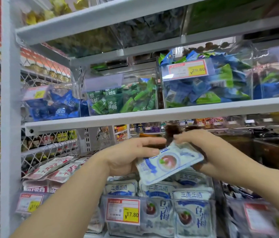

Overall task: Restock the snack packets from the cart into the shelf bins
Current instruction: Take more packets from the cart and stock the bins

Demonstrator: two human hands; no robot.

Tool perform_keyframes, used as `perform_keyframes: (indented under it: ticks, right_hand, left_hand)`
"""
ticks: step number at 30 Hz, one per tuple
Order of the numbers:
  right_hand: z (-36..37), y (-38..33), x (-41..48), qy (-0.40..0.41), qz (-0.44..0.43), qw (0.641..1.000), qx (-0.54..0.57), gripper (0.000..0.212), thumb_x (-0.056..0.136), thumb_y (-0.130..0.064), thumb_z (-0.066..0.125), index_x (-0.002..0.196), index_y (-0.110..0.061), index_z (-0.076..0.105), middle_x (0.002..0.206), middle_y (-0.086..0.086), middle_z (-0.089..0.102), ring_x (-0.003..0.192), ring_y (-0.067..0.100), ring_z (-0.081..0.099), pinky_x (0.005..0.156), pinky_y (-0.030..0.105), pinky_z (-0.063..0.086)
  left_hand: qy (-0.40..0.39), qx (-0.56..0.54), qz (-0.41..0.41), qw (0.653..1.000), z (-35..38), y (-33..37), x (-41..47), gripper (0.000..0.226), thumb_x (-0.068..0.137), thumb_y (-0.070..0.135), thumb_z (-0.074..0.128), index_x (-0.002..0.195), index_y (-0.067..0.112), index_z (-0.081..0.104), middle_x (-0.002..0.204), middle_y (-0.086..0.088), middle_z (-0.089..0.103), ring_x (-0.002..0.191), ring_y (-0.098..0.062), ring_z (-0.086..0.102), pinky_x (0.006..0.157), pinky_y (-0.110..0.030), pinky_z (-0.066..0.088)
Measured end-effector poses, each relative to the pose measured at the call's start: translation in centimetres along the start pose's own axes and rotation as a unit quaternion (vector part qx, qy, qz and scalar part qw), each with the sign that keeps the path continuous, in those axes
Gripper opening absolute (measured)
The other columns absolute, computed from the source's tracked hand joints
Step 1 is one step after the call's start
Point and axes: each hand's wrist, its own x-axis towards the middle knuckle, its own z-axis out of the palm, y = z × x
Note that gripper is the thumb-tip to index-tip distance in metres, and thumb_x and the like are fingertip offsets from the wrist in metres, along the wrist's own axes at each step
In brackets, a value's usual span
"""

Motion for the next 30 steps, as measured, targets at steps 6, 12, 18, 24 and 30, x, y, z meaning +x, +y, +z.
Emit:
perform_keyframes:
  ticks: [6,12,18,24,30]
  right_hand:
    - [0.5,-1.5,-0.8,0.070,-0.068,0.993,0.073,0.031,0.078,-0.016,0.079,0.105,-0.028,0.070,0.106,-0.012,0.070,0.103,0.006,0.065,0.079,0.031,0.055]
    - [0.1,-1.1,-0.7,0.025,0.023,0.993,-0.115,0.029,0.087,-0.033,0.060,0.114,-0.028,0.070,0.092,-0.013,0.045,0.072,0.008,0.051,0.059,0.026,0.047]
    - [1.9,-1.2,2.3,-0.192,0.187,0.924,-0.273,0.035,0.093,-0.008,0.055,0.121,-0.026,0.064,0.112,0.001,0.046,0.095,0.025,0.058,0.070,0.034,0.046]
    - [1.5,-1.7,3.1,-0.401,0.225,0.863,-0.211,0.027,0.106,-0.035,0.037,0.121,-0.022,0.055,0.130,0.005,0.060,0.122,0.029,0.053,0.102,0.046,0.042]
    - [2.3,-3.0,3.1,-0.363,0.235,0.876,-0.213,0.057,0.104,-0.056,0.020,0.143,-0.021,0.044,0.151,0.004,0.042,0.138,0.028,0.039,0.118,0.055,0.019]
  left_hand:
    - [-0.019,0.023,0.007,1.000,0.5,-0.2,0.7,0.030,0.089,0.008,0.064,0.118,0.017,0.064,0.125,-0.016,0.069,0.094,-0.019,0.071,0.082,-0.030,0.059]
    - [0.254,0.259,0.109,0.926,-1.1,-1.2,2.3,0.022,0.100,0.021,0.061,0.122,0.021,0.064,0.108,0.008,0.072,0.086,-0.002,0.069,0.081,-0.024,0.057]
    - [0.107,0.562,-0.023,0.820,-1.3,-3.4,3.3,0.051,0.101,0.062,0.033,0.150,0.048,0.034,0.161,0.004,0.034,0.147,-0.022,0.032,0.120,-0.050,0.028]
    - [0.042,0.538,-0.061,0.840,-1.7,-4.1,3.3,0.049,0.106,0.055,0.027,0.154,0.044,0.030,0.165,0.012,0.023,0.154,-0.017,0.015,0.125,-0.049,0.013]
    - [0.064,0.489,-0.051,0.869,-2.2,-4.5,2.6,0.042,0.107,0.049,0.031,0.147,0.048,0.041,0.148,0.005,0.047,0.133,-0.017,0.044,0.114,-0.039,0.031]
